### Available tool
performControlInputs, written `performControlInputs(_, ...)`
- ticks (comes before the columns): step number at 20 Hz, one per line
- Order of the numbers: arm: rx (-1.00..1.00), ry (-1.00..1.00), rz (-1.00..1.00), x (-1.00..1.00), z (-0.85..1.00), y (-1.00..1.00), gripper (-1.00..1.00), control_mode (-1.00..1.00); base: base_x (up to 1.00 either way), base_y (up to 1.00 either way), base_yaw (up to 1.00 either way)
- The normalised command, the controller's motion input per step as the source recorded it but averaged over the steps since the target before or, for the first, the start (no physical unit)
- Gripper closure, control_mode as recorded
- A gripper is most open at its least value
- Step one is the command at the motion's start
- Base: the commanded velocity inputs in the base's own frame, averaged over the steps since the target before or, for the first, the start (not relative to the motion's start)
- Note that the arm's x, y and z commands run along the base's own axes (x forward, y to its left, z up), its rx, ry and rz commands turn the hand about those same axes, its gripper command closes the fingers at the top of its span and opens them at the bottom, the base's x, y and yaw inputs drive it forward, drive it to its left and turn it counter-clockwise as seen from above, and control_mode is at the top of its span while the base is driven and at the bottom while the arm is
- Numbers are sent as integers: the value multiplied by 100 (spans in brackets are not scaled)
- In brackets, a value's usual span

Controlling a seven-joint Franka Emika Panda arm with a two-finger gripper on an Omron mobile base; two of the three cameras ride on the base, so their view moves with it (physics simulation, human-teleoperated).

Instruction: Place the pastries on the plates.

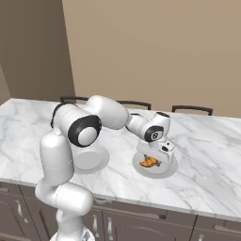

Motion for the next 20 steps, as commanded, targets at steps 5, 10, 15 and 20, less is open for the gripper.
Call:
performControlInputs(5,0,-1,0,0,0,0,-100,-100,0,0,0)
performControlInputs(10,0,-5,0,0,6,0,-100,-100,0,0,0)
performControlInputs(15,1,-11,0,-17,42,0,-100,-100,0,0,0)
performControlInputs(20,3,-5,0,-43,44,36,-100,-100,0,0,0)
